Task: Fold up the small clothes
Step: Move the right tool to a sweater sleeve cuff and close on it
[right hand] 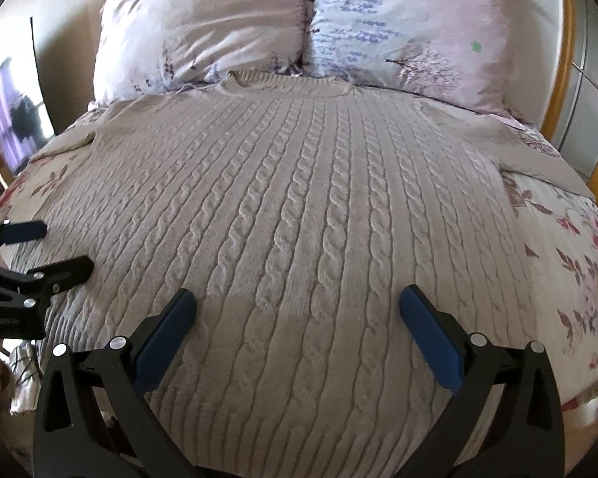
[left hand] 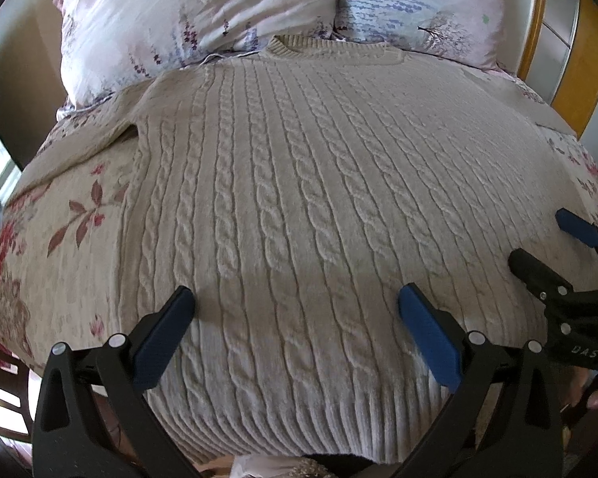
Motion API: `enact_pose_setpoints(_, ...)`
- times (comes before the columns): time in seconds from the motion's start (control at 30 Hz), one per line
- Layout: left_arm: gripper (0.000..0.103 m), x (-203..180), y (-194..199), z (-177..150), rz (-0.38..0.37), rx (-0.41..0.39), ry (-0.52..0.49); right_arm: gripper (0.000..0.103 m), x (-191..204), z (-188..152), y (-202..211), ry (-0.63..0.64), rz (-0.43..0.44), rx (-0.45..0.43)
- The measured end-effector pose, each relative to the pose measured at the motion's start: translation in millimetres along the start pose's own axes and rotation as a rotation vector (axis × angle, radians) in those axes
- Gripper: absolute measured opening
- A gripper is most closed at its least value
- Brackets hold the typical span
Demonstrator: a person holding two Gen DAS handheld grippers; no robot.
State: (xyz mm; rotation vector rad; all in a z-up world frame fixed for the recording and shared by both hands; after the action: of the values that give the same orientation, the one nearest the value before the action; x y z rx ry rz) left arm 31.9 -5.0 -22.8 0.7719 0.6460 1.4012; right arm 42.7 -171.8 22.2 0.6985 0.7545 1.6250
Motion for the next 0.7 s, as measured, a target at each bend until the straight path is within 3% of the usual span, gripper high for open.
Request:
enact_pose_setpoints(0.13, 0.101, 3.0, -4.6, 7.3, -0.008, -0.006, -0.01, 0.102, -10.9, 12.9, -5.8, -0.028, 0.042, 0.029)
enact_pose_setpoints(0.23, 0.101, 8.0, -9.0, 17.6, 0.004, -0.01, -0.018, 0.102, -47.1, 37.0, -0.9, -0.143, 0.049, -0.002)
enact_pose_setpoints(0.33, 0.101, 18.2, -12.7, 30.8, 0.05, -0.028, -0.016, 0.101, -103.3, 66.7, 1.8, -0.289, -0.011, -0.061)
enact_pose_setpoints(0.5, 0.101, 35.5, -19.4, 50.3, 0.058, -0.05, 0.007, 0.084, -211.2, 94.1, -15.3, -0.587, -0.107, -0.06)
enact_pose_setpoints(0.7, 0.101, 48.2, -27.4, 75.5, 0.056, -0.067, 0.022, 0.061, -307.9, 86.9, -44.8, -0.906, -0.163, -0.034)
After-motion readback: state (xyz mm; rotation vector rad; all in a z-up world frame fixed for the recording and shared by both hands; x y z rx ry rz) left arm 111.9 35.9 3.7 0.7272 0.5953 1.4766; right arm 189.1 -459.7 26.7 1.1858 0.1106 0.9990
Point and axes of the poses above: each gripper's, at about its wrist camera, not at the fingertips, and y roughly against the way its jaws point, x to its left, z to its top, the point moved 3 cm from there along -y, roughly the way its jaws point, and after that the axes turned 3 degrees about -x, right-handed, at the moved point
